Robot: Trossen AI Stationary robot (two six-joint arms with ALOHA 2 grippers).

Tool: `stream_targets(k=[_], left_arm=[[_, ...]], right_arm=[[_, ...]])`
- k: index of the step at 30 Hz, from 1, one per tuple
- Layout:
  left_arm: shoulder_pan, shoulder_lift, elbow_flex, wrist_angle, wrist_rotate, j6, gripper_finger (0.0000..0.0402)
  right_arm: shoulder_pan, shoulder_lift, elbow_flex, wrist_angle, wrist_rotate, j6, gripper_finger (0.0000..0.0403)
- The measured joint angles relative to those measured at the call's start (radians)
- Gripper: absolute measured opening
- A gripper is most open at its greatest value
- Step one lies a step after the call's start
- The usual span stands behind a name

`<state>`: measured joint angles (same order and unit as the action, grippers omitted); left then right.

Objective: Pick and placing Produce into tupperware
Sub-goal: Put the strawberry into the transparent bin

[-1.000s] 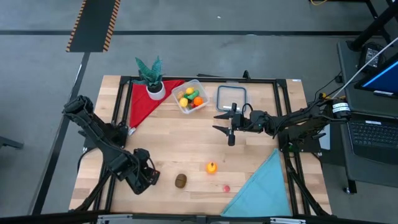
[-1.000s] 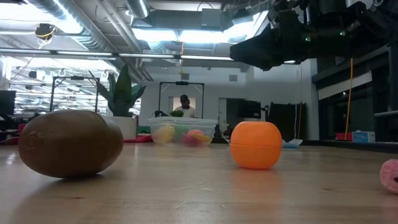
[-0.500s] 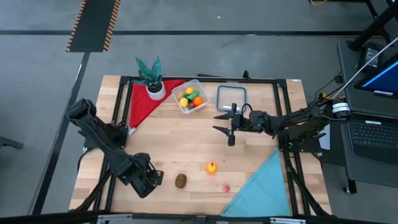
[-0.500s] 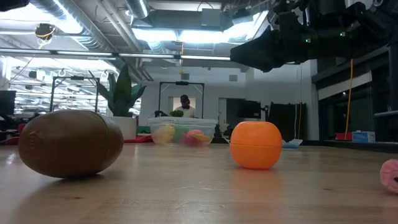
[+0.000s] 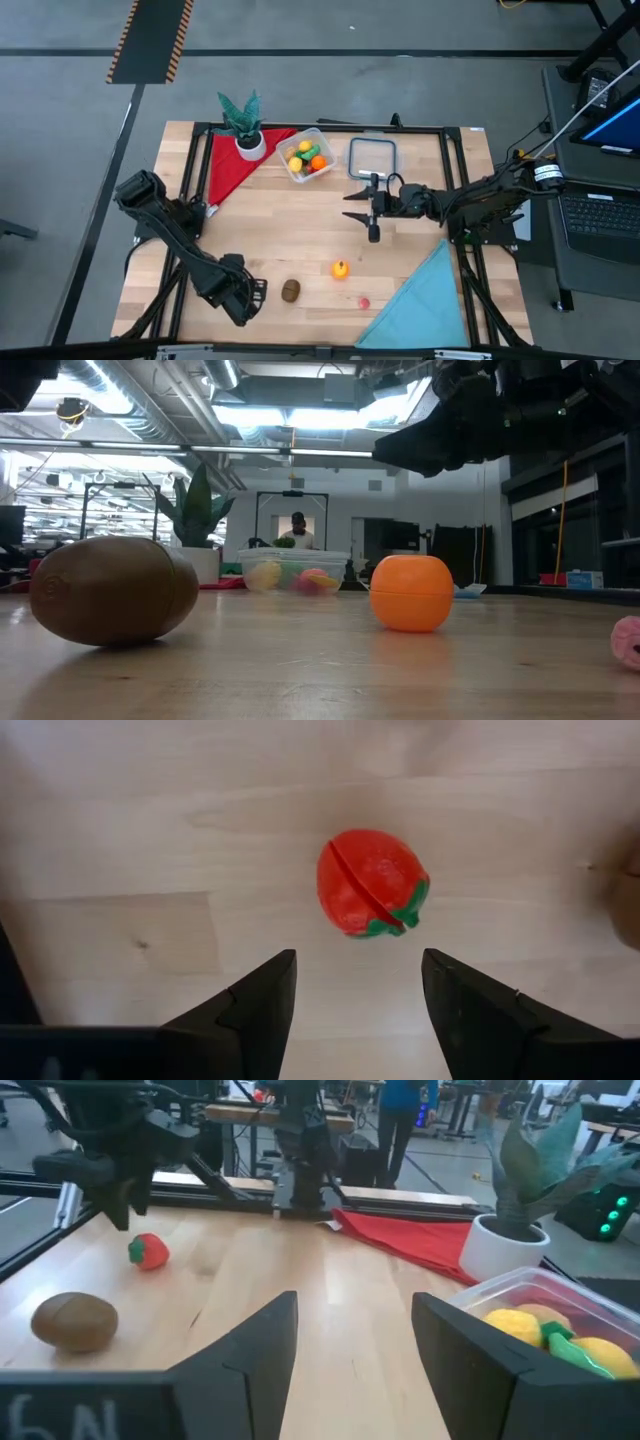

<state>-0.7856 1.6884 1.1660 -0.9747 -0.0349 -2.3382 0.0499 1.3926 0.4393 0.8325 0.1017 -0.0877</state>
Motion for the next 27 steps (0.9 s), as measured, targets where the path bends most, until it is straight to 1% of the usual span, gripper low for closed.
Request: stream_targets(k=[8,16,27], left_arm=[[0.010,0.043,0.000,0.046,-0.003,-0.051,0.0206],[0.049,0.108,0.000,0.053,-0.007,-0.040,0.0206],[0.055,0.119,0.000,0.038,-0.006,-0.035,0.0206]], right_arm=[[0.055,0.000,0.000,-0.009,-0.001,0.000,0.0200],[0.106,0.000,0.000,-0.009,-0.001,-0.004,0.0200],[0.144,0.000,0.000,-0.018,-0.001,-0.028,0.0200]])
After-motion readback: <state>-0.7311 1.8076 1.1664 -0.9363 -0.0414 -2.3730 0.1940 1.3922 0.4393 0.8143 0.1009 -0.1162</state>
